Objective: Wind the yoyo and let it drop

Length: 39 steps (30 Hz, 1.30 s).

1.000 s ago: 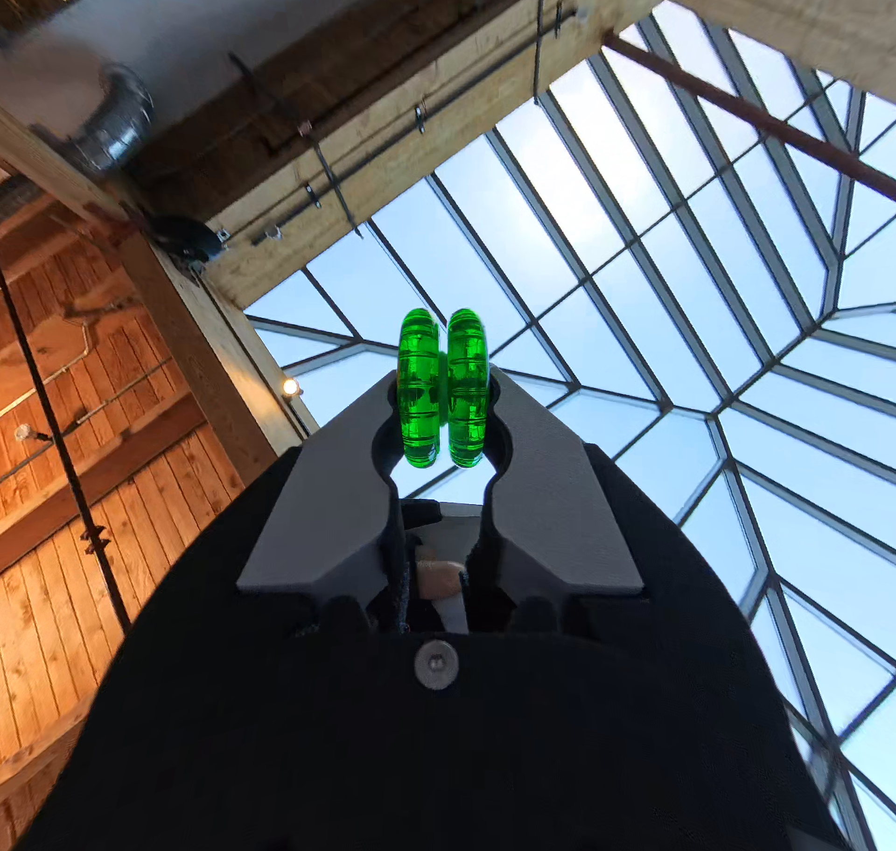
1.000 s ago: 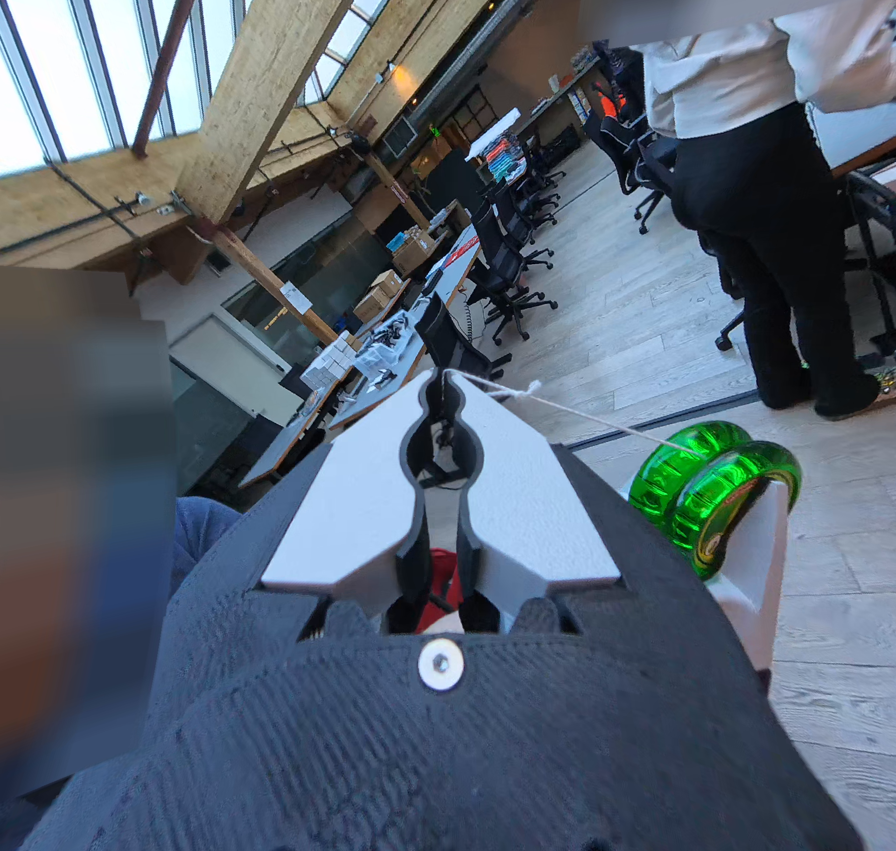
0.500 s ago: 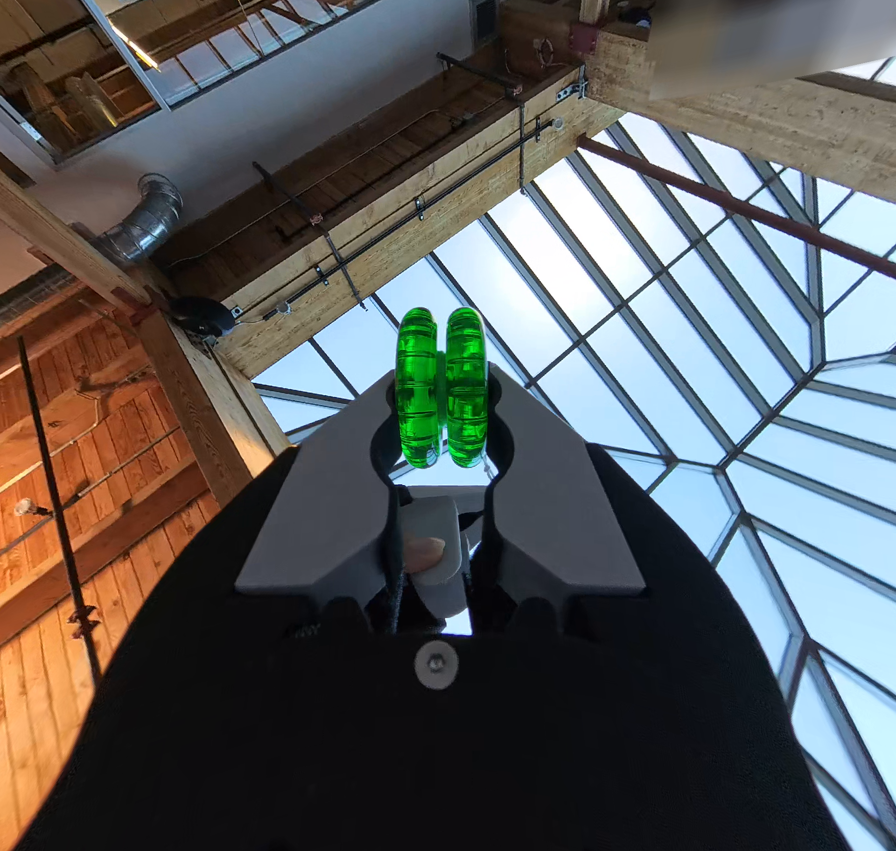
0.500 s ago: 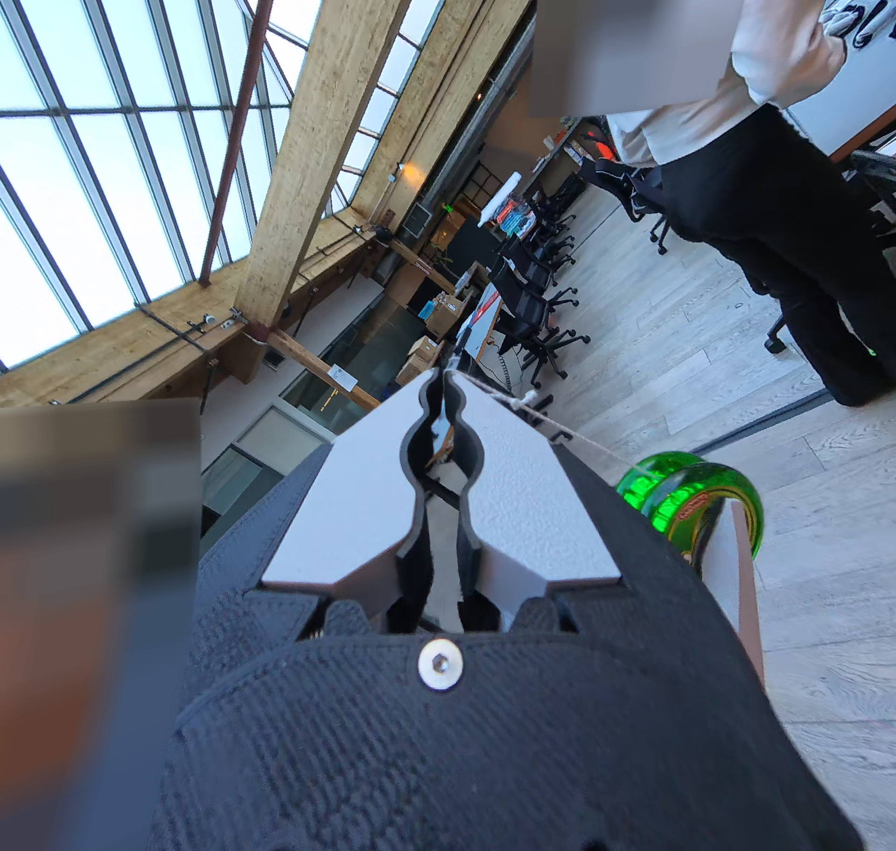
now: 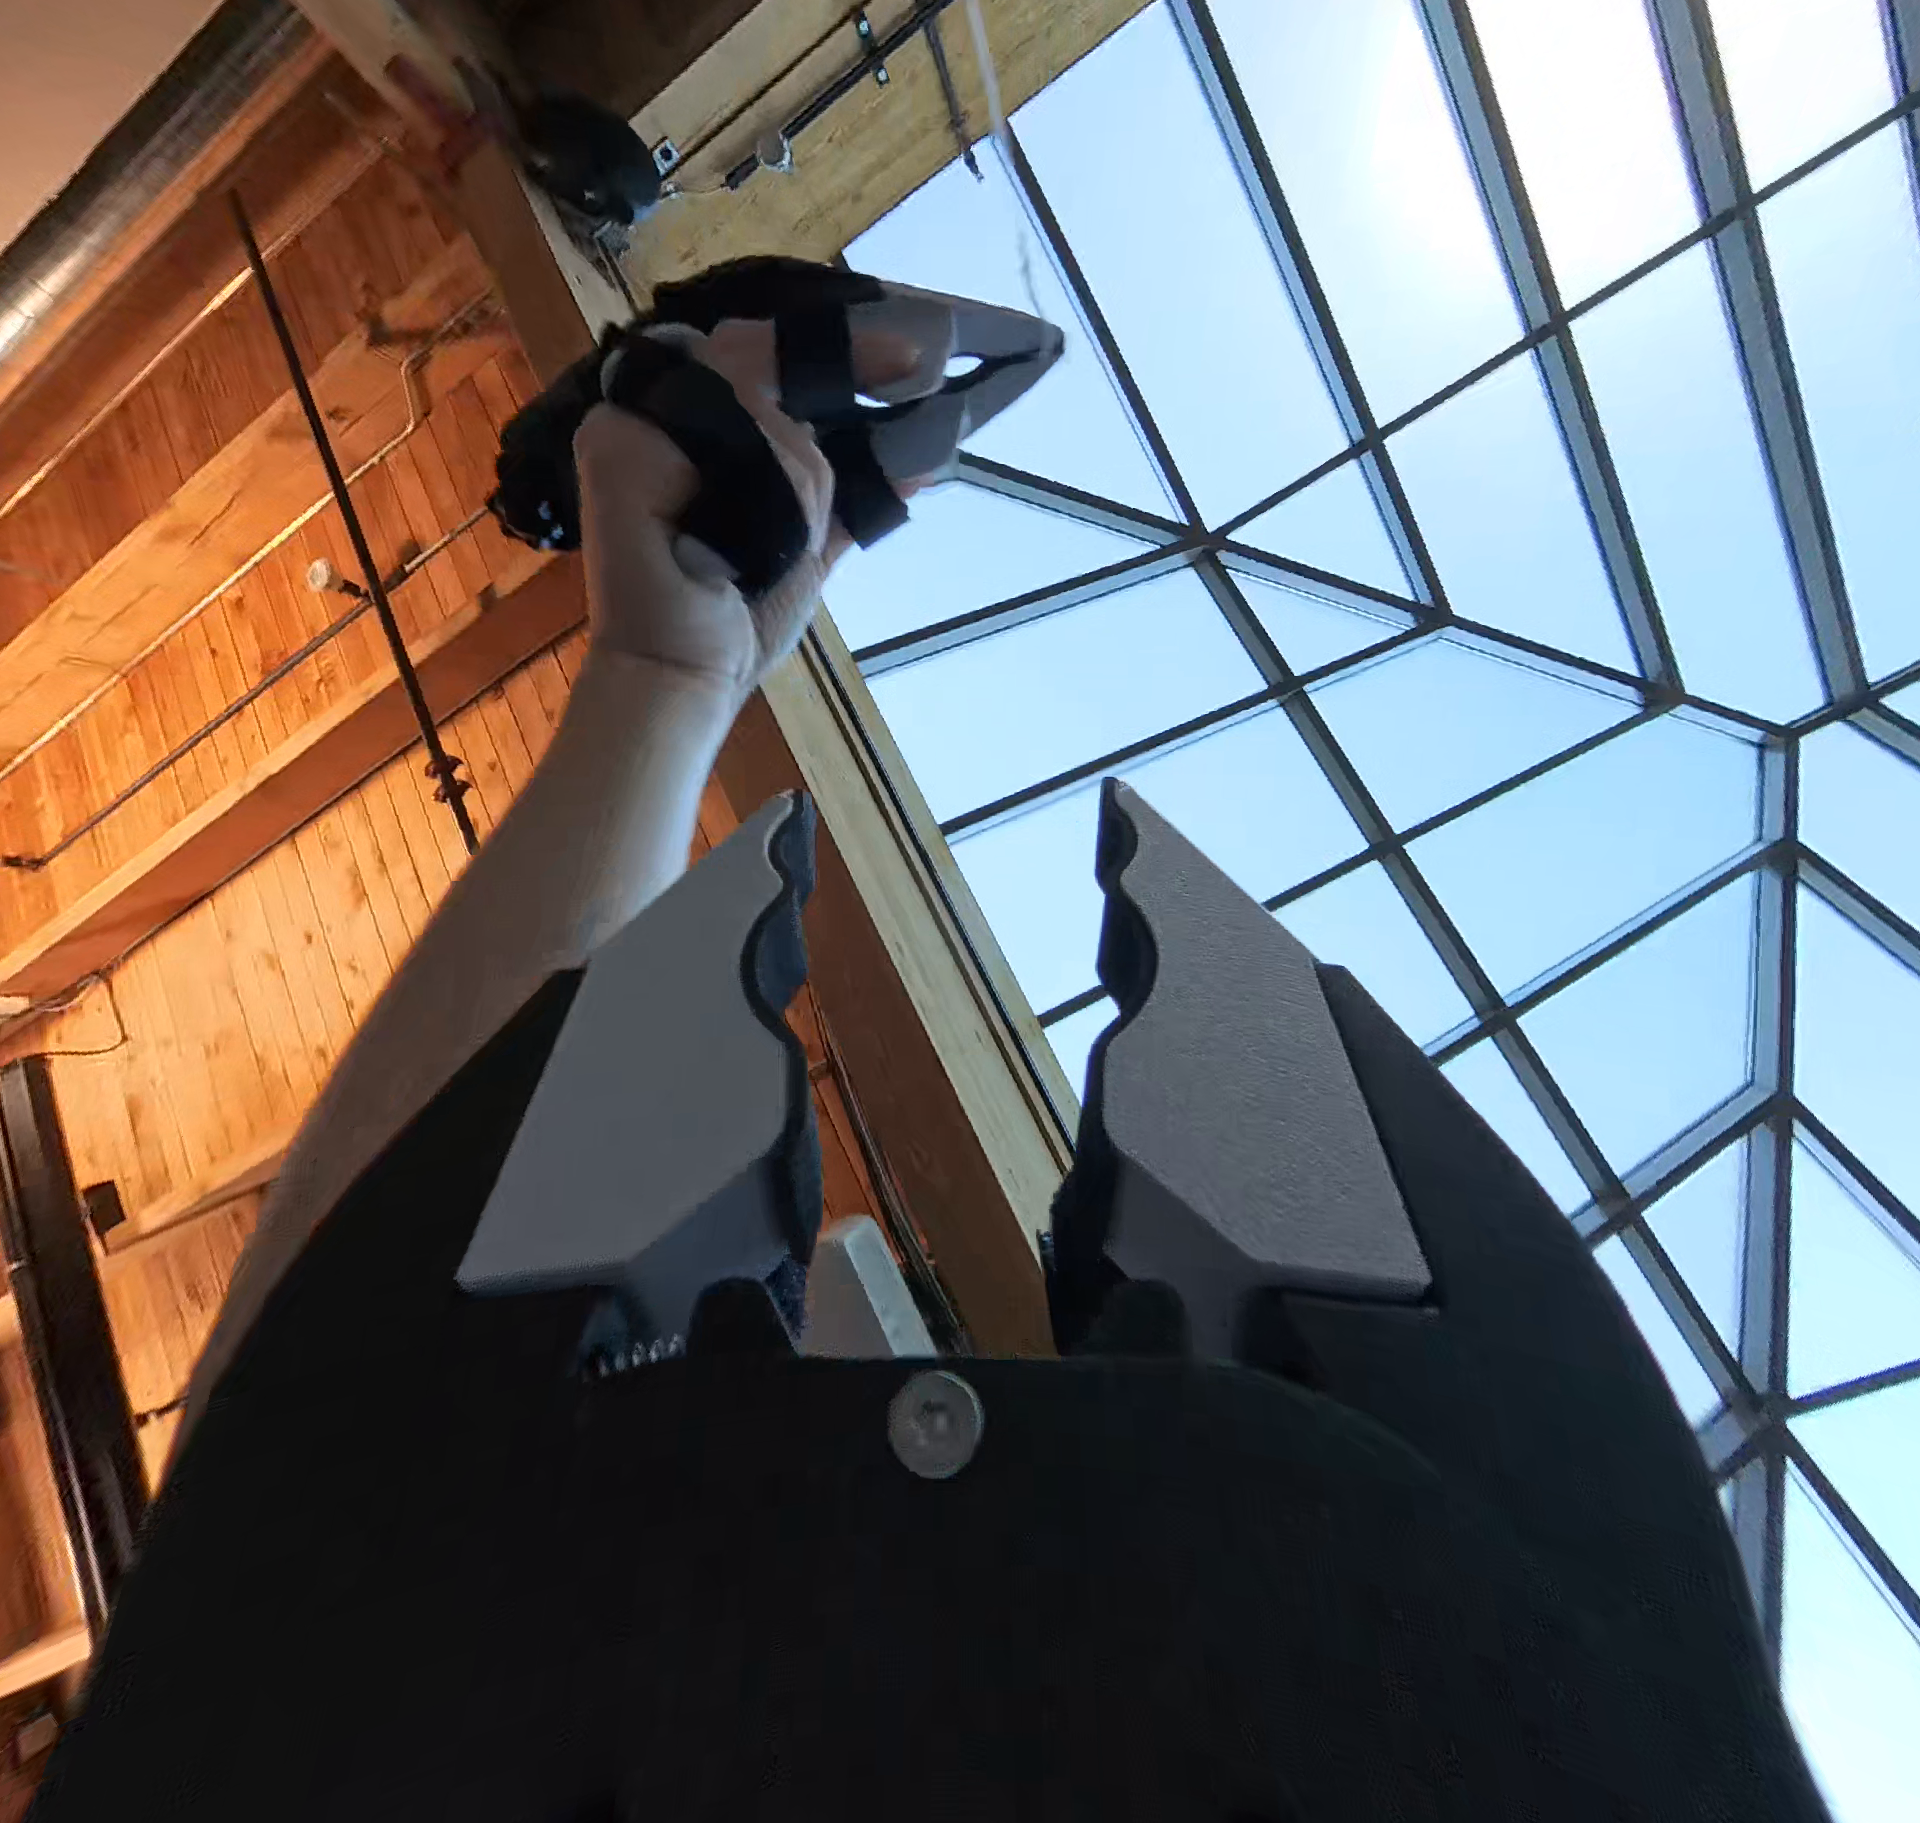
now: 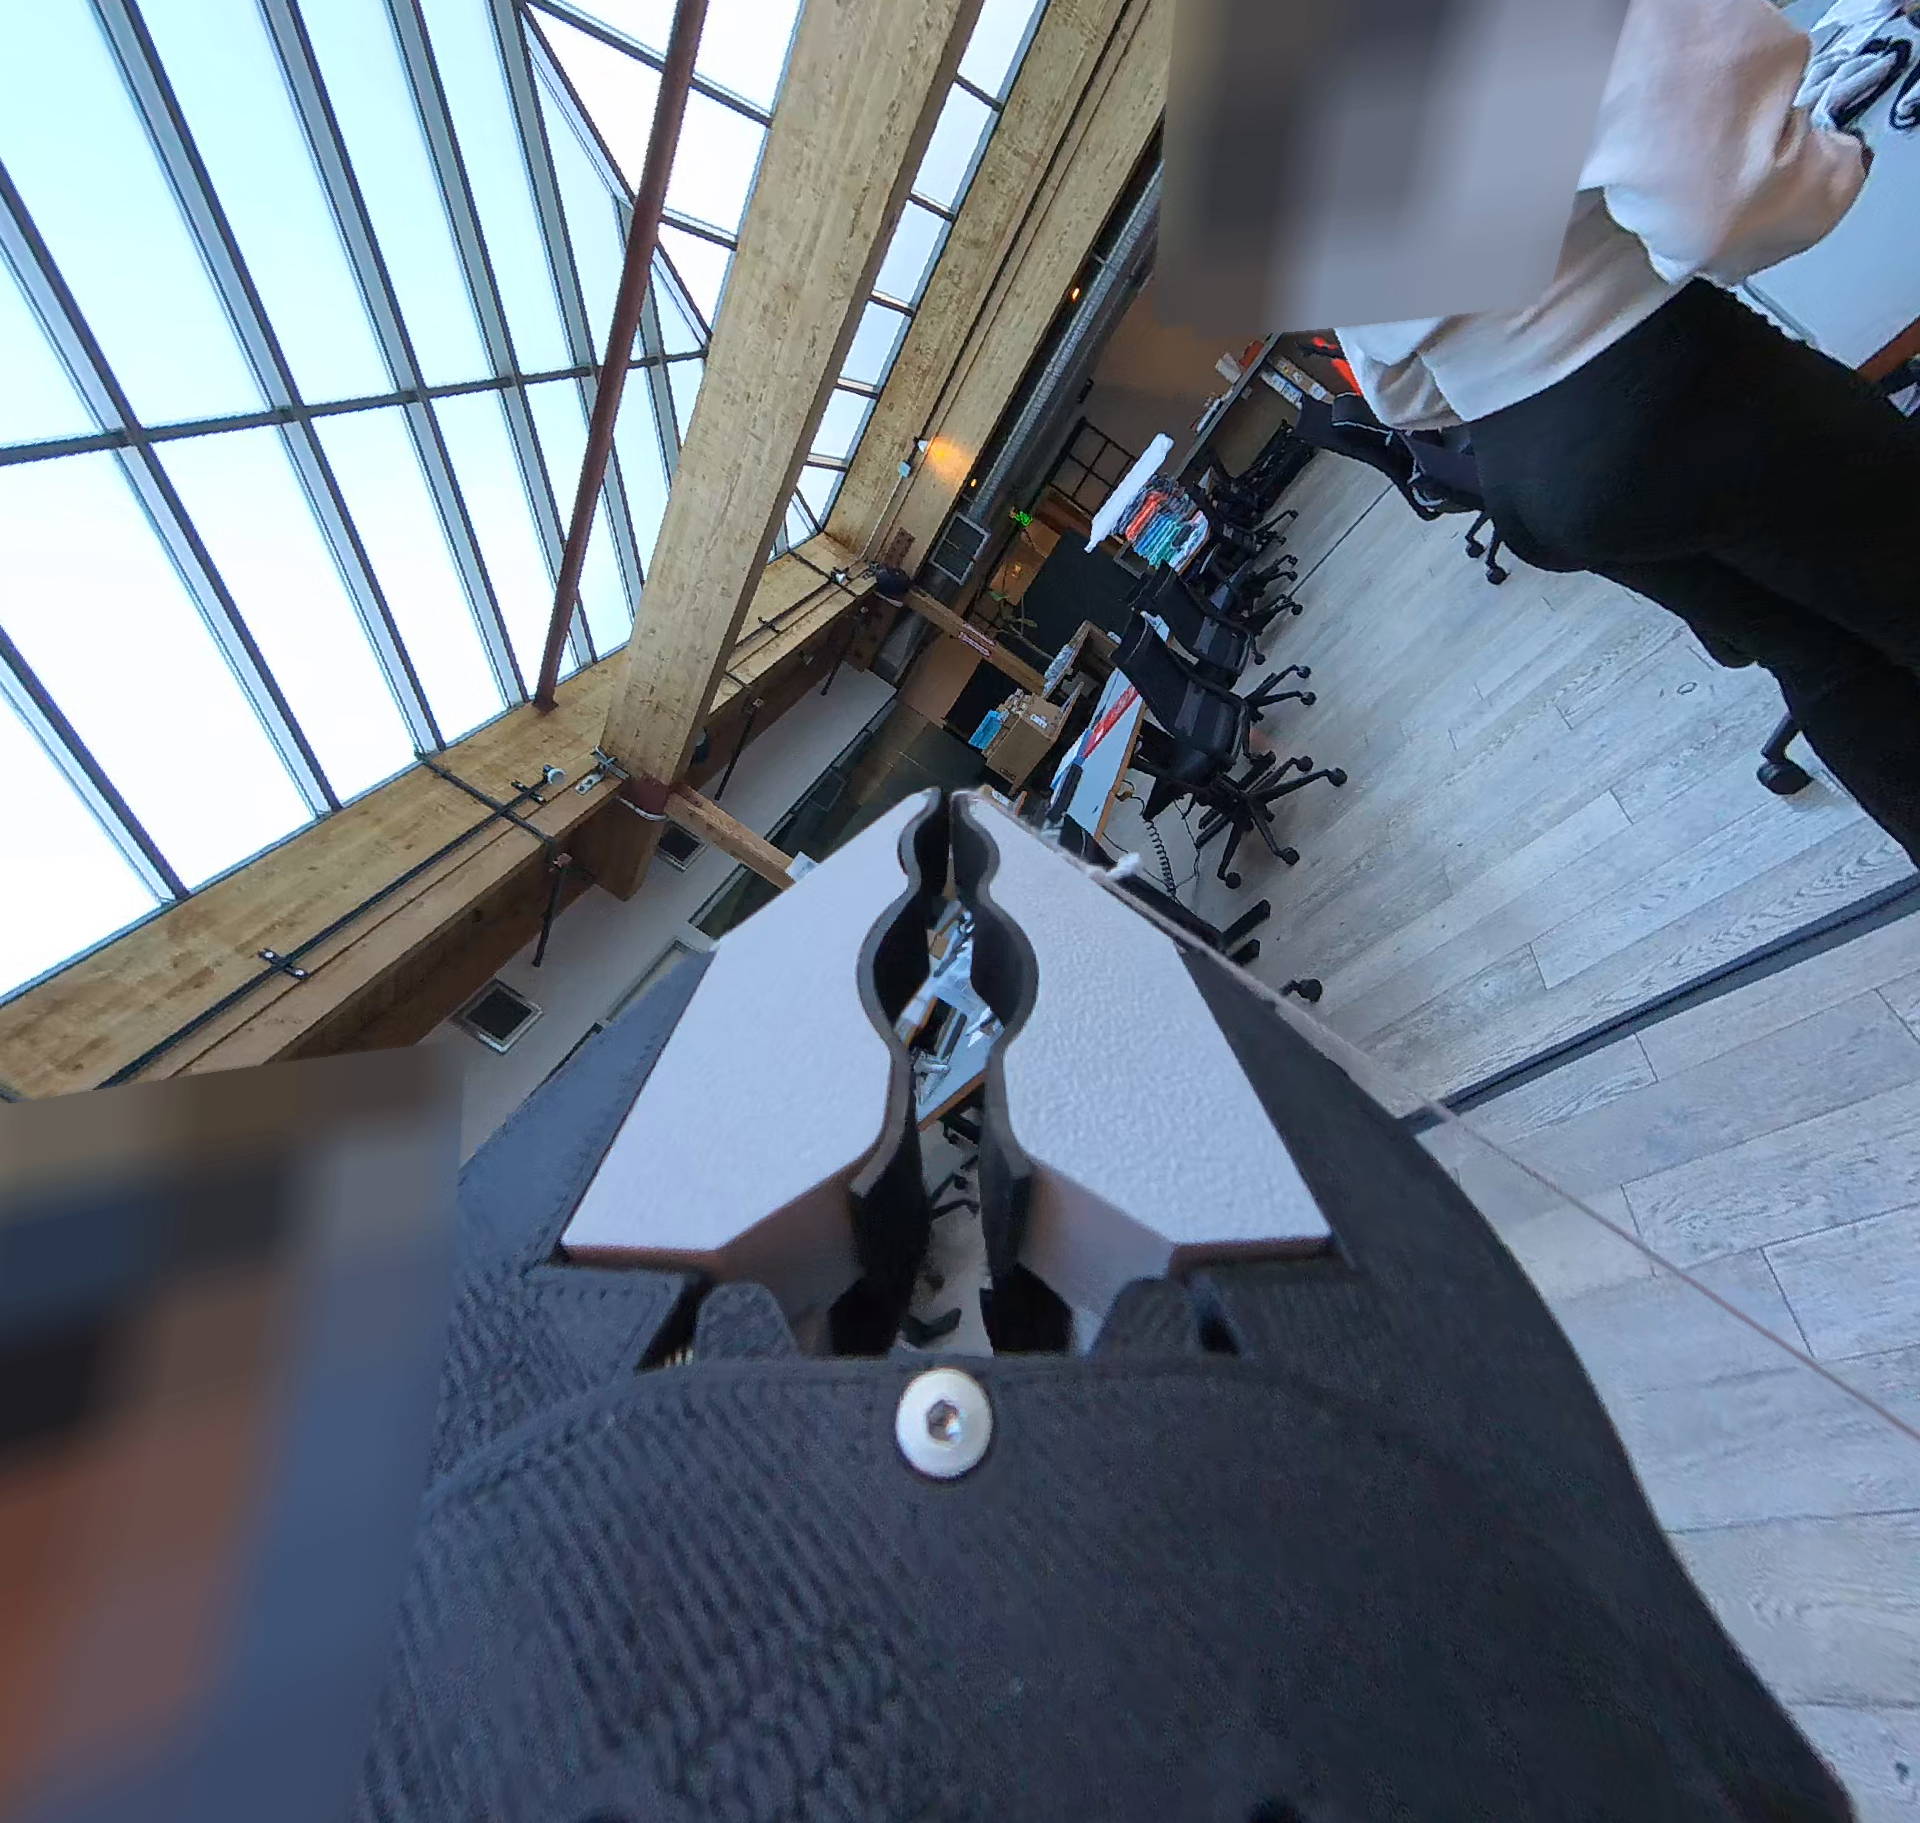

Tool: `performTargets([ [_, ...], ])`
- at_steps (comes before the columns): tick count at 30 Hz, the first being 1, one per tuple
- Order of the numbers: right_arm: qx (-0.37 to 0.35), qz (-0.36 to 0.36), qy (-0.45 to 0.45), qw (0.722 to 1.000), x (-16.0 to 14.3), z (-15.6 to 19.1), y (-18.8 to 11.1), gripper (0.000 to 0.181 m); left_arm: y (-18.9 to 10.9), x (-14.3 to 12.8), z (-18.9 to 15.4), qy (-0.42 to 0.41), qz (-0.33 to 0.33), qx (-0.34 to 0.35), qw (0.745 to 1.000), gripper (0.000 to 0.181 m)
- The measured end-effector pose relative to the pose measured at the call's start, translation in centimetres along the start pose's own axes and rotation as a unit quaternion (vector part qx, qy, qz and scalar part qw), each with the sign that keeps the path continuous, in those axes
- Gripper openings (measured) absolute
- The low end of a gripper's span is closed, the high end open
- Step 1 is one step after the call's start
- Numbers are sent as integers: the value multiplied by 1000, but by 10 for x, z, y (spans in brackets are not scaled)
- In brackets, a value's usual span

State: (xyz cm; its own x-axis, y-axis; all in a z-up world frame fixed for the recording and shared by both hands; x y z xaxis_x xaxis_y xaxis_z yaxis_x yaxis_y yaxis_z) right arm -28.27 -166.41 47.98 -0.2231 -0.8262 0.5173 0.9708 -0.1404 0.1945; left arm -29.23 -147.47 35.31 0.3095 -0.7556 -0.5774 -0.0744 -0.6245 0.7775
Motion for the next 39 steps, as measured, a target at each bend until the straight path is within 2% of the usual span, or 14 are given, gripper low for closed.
performTargets([
  [1, 5, -8, 0, 1000, 5, 3, -2, 0, -12, -5, -17, 16, 23, -6, 1000, 52],
  [3, 11, -16, 0, 1000, 14, 8, -6, 0, -37, -12, -54, 102, 80, 0, 992, 50],
  [5, 2, -21, -6, 1000, 24, 9, -7, 0, -64, -6, -90, 229, 121, 31, 966, 50],
  [7, -1, -19, -14, 1000, 32, 14, -5, 0, -92, 9, -122, 387, 149, 101, 904, 51],
  [9, -8, -14, -29, 999, 39, 21, 0, 0, -117, 26, -158, 534, 156, 176, 812, 51],
  [11, -14, -5, -44, 999, 46, 32, 6, 0, -133, 38, -197, 635, 147, 230, 723, 52],
  [13, -18, 2, -59, 998, 53, 46, 15, 0, -139, 42, -232, 699, 139, 256, 653, 50],
  [16, -54, 29, -112, 992, 57, 65, 30, 0, -134, 38, -269, 762, 129, 272, 573, 49],
  [18, -37, 29, -118, 992, 59, 88, 40, 0, -127, 33, -282, 784, 132, 268, 543, 48],
  [20, -44, 41, -140, 988, 58, 102, 49, 0, -120, 28, -286, 794, 138, 263, 530, 48],
  [23, -64, 60, -163, 983, 53, 110, 57, 0, -117, 25, -280, 793, 156, 267, 525, 48],
  [27, -63, 58, -165, 983, 52, 116, 59, 0, -118, 24, -270, 783, 172, 273, 531, 47],
  [31, -65, 58, -158, 984, 50, 112, 59, 0, -120, 25, -267, 777, 175, 272, 540, 47],
  [39, -64, 72, -137, 986, 38, 92, 67, 0, -126, 28, -265, 773, 179, 286, 537, 47],
])
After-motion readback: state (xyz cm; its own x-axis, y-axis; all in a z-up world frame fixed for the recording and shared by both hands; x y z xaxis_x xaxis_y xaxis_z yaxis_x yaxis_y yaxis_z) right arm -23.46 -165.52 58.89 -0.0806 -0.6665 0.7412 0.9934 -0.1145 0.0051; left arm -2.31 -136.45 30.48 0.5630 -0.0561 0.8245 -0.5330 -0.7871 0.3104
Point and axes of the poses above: each gripper's, where its closed fingertips meet, y out along the fingers, x out of its top, z = x × y across the jaws, the point moved 2 cm from there along -y, back along the fingers, and after that the axes turned 3 degrees about -x, right-handed, at the moved point
